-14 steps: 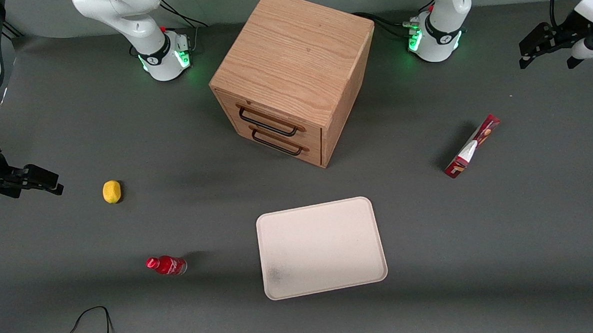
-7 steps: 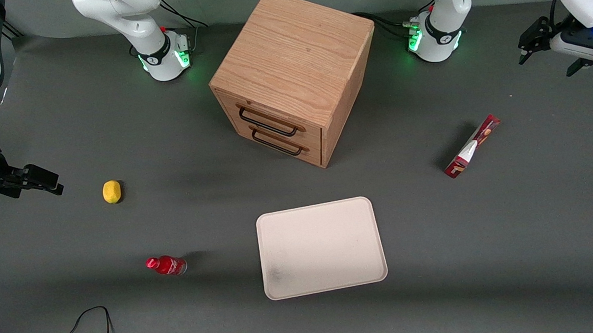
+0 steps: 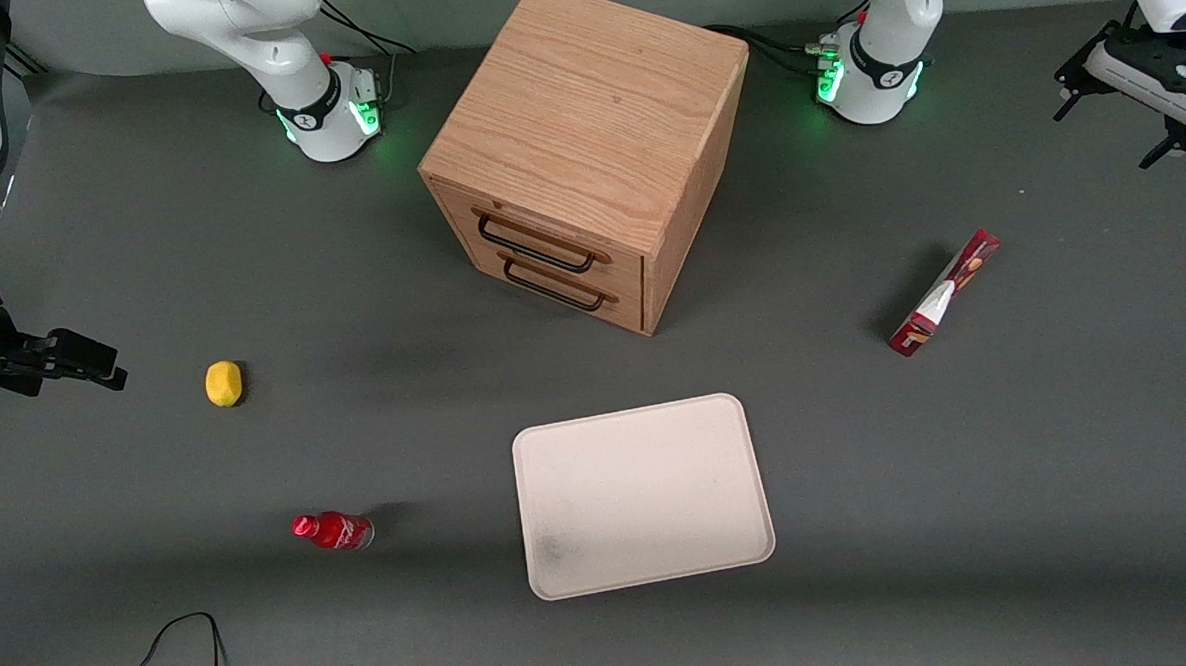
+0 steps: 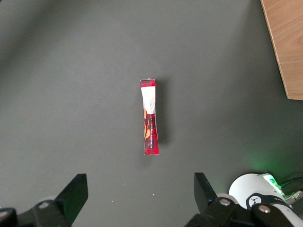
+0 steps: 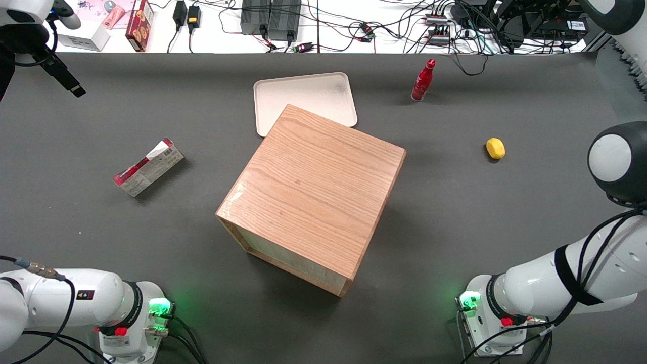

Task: Place red cookie box on tray
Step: 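Lower the open left gripper over the cookie box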

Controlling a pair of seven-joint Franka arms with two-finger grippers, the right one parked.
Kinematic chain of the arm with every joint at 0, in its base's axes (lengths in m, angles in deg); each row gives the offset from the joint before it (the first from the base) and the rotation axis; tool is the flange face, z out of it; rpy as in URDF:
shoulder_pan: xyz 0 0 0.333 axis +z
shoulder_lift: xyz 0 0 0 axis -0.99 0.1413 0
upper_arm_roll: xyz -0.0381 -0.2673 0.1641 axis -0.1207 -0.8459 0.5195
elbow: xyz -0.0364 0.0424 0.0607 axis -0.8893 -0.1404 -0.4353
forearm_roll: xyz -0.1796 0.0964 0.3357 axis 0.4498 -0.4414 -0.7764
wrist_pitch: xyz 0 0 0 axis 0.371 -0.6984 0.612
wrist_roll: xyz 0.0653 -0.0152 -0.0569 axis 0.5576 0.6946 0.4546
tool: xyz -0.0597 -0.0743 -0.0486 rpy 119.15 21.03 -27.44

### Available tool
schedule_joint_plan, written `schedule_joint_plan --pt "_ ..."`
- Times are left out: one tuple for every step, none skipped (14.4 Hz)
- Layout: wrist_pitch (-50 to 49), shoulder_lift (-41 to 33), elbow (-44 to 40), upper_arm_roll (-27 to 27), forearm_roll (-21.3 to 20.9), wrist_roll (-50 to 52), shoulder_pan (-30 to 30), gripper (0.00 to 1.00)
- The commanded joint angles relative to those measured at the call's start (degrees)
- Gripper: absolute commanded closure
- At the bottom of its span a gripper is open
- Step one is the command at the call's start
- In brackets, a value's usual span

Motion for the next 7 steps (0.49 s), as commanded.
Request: schedule_joint_plan --pt "4.0 -0.9 4.3 -0.3 -0.8 -1.5 0.5 0.00" --pt "5.9 -0.9 6.5 -0.3 -0.8 -1.5 0.5 0.00" --pt "8.2 -1.0 9.2 -0.3 -0.8 -1.4 0.5 0.00" --pt "11.0 -1.2 12.2 -0.3 -0.8 -1.3 0.5 0.00" --pt "13.8 -1.2 15.1 -0.3 -0.8 -1.3 0.5 0.00" --pt "16.5 -1.3 18.0 -0.3 -0.8 -1.3 0.5 0.00" --pt "19.1 -1.2 20.4 -0.3 -0.8 -1.5 0.5 0.00"
